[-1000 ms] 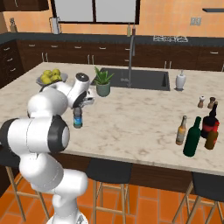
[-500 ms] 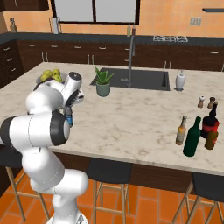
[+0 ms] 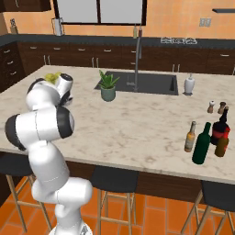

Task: Move the plastic bottles in the middle to the plastics group, and the glass bottles in the middle to the glass group.

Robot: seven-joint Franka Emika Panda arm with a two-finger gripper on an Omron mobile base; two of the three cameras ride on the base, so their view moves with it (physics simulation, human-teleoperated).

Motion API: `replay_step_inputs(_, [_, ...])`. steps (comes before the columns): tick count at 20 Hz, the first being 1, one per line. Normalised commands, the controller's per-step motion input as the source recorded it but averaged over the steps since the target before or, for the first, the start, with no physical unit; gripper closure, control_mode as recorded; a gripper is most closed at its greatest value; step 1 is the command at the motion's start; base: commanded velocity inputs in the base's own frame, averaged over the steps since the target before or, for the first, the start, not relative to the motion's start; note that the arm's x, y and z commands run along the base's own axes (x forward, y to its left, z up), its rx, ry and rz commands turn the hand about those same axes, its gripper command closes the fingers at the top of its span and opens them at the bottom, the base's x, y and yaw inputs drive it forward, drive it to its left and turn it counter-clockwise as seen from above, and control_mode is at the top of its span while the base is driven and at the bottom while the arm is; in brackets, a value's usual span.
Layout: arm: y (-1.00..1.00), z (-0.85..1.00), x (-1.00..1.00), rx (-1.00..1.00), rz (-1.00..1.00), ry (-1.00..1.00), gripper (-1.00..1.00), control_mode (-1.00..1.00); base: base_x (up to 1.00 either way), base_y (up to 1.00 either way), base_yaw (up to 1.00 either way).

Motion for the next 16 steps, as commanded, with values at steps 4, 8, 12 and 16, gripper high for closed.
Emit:
replay_step_inputs(4, [0.44,0.0,0.0,0.0,0.17,0.0,1.0,-1.0,0.0,0.0,0.0])
replay_step_inputs(8, [0.0,-0.1,0.02,-0.01,0.04,-0.07,1.0,-1.0,0.0,0.0,0.0])
replay_step_inputs(12, [0.21,-0.39,0.11,0.0,0.07,-0.02,1.0,-1.0,0.0,0.0,0.0])
replay_step_inputs(16, [0.3,-0.28,0.05,-0.01,0.05,-0.01,1.0,-1.0,0.0,0.0,0.0])
